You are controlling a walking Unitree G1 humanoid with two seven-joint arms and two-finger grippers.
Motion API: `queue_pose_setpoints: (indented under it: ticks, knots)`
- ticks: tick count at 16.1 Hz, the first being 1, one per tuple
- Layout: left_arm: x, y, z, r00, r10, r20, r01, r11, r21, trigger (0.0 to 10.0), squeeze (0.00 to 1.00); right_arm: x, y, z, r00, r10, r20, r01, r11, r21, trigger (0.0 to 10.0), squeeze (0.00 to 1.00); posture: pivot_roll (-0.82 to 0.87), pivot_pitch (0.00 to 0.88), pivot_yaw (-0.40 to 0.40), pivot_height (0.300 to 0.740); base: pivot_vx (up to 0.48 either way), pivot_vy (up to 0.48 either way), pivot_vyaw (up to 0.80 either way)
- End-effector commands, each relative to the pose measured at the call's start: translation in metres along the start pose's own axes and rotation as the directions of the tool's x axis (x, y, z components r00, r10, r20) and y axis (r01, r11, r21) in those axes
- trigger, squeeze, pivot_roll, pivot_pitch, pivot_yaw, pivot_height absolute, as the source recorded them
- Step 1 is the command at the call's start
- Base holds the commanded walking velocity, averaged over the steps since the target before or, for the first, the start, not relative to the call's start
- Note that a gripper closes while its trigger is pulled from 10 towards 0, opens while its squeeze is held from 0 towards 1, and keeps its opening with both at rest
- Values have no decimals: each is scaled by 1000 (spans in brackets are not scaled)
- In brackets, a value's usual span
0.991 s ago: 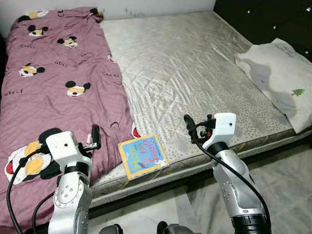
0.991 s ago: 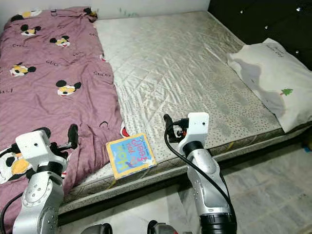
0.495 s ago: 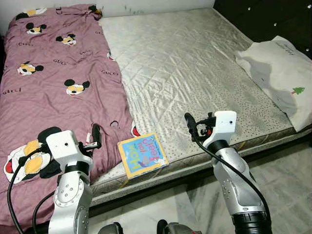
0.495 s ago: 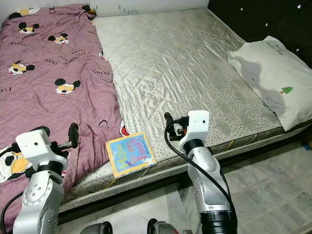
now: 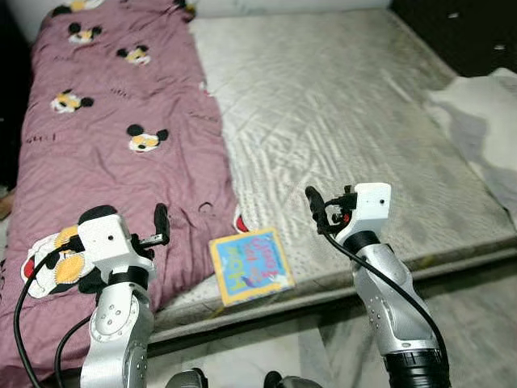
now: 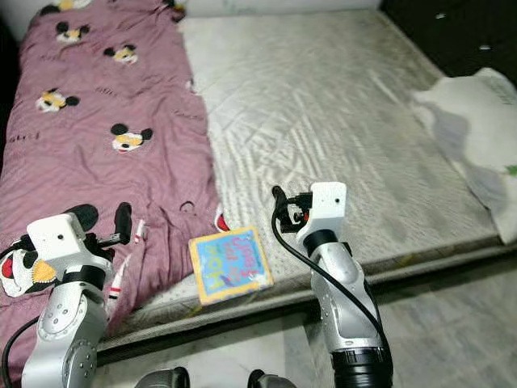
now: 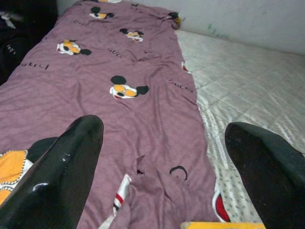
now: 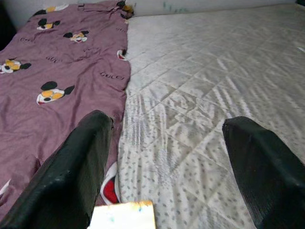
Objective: Clean up the room
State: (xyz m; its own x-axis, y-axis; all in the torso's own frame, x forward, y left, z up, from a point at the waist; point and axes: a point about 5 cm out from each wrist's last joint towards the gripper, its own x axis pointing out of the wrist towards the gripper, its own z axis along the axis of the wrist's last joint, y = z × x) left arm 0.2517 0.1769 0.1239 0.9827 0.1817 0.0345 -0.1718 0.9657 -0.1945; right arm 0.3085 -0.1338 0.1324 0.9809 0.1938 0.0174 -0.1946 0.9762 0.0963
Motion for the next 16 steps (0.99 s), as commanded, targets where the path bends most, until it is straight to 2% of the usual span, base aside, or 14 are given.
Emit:
queue_pose_setpoints:
  ticks: [1,10,16]
  knots:
    - [-1,-1,-1,1000,-3,-7,3,1000,-3,10000,0,0,-3,-1,1000,-8,-2,8,1000,-5,10000,0,12,190,-43,740,266,0,0]
    - [-1,-5,-4,1000,6,-19,-6,1000,4,10000,0,2,-8,0,1000,-12,8,12,1000,-22,10000,0,14,181,-41,740,0,0,0]
    - [-4,-2,-9,999,22,-43,-22,1000,8,10000,0,1,-4,-2,1000,18,2,-18,1000,-12,10000,0,13,176,-47,740,0,0,0]
